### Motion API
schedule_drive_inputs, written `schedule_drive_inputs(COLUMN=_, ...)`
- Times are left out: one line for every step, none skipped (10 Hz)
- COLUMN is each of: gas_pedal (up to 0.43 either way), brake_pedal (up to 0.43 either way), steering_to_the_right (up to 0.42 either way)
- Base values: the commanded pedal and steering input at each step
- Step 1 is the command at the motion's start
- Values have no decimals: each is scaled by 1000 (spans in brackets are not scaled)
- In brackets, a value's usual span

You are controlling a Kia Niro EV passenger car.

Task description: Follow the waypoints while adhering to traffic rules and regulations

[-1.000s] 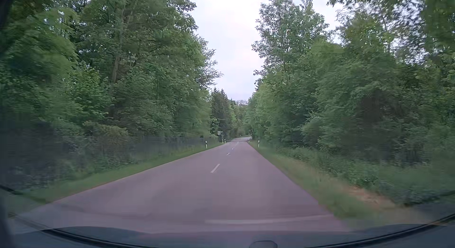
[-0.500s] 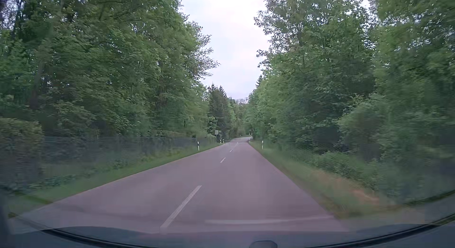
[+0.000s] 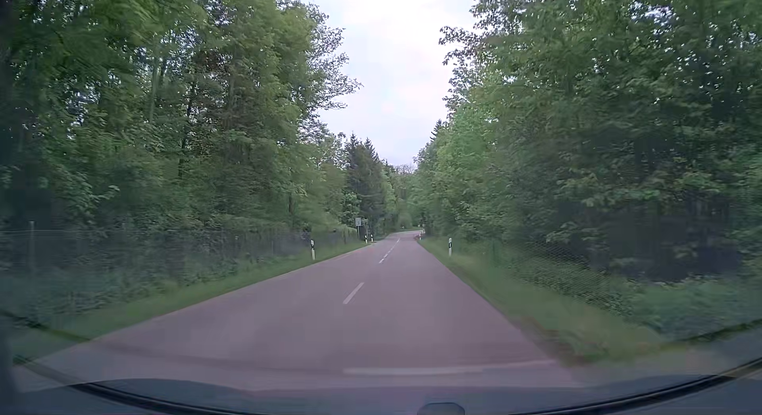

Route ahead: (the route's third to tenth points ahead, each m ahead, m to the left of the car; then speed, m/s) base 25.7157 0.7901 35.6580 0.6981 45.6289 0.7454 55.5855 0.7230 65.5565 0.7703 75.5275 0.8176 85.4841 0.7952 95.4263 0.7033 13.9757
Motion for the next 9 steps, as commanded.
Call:
schedule_drive_inputs(gas_pedal=130, brake_pedal=0, steering_to_the_right=-3)
schedule_drive_inputs(gas_pedal=130, brake_pedal=0, steering_to_the_right=-2)
schedule_drive_inputs(gas_pedal=130, brake_pedal=0, steering_to_the_right=-3)
schedule_drive_inputs(gas_pedal=130, brake_pedal=0, steering_to_the_right=-3)
schedule_drive_inputs(gas_pedal=130, brake_pedal=0, steering_to_the_right=-2)
schedule_drive_inputs(gas_pedal=130, brake_pedal=0, steering_to_the_right=-2)
schedule_drive_inputs(gas_pedal=130, brake_pedal=0, steering_to_the_right=-2)
schedule_drive_inputs(gas_pedal=130, brake_pedal=0, steering_to_the_right=-2)
schedule_drive_inputs(gas_pedal=130, brake_pedal=0, steering_to_the_right=-2)
